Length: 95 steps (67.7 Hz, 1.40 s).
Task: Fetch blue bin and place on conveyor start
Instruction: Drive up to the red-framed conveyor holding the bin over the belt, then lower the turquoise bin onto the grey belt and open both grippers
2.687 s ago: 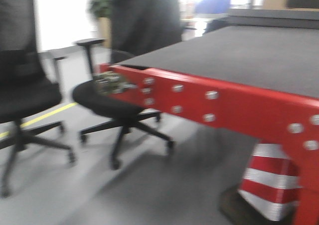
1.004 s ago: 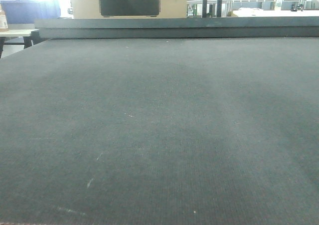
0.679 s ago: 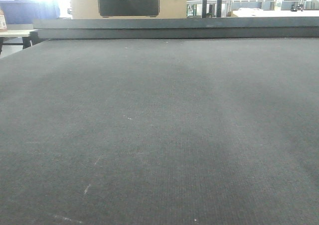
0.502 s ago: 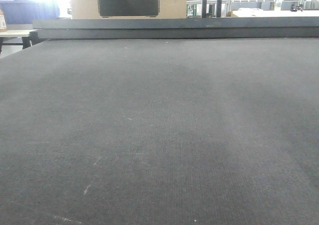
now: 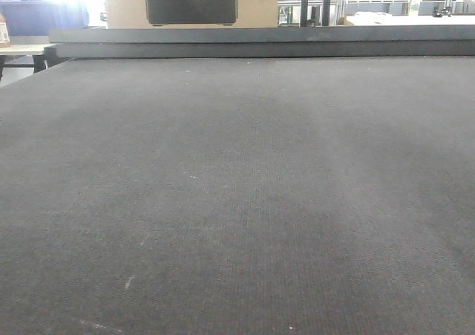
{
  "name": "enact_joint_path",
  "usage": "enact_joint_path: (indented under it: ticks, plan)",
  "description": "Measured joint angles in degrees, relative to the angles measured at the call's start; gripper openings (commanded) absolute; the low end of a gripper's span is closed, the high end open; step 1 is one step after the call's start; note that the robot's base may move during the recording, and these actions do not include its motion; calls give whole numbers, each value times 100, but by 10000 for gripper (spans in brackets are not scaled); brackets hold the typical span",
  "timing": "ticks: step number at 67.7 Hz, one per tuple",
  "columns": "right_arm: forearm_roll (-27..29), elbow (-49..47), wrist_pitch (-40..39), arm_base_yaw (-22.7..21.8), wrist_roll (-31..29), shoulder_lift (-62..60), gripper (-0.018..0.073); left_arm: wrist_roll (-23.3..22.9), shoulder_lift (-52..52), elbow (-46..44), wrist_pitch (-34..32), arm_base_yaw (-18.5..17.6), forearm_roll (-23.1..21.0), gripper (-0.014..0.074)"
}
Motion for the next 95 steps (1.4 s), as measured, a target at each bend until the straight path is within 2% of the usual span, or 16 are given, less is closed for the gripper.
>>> enact_joint_path:
  ticks: [18, 32, 41, 64, 82, 88, 93, 95]
  plan:
    - [-29, -25, 202, 0, 0, 0, -151, 0, 0, 0, -72, 0, -39, -111]
    - [-164, -34, 743, 0, -30, 0, -151, 0, 147, 0, 762, -11, -200, -111]
    - [-330, -11, 869, 0, -54, 111, -151, -35, 407, 172, 988, -21, -295, -111]
    - [-439, 485, 744, -12, -86, 1067, -151, -48, 1276, 852, 696, -68, -386, -111]
    - [-596, 766, 349, -67, -97, 1771, -149, -71, 1931, 1086, 351, -268, -166, -107]
    - [-635, 766, 296, -78, -97, 1918, -85, -94, 2077, 1085, 294, -281, -126, -49]
    - [-646, 766, 293, -78, -97, 1993, 49, -94, 2158, 1087, 275, -291, -102, 55]
    - [-648, 766, 293, -78, -97, 2009, 102, -94, 2179, 1087, 275, -291, -90, 132]
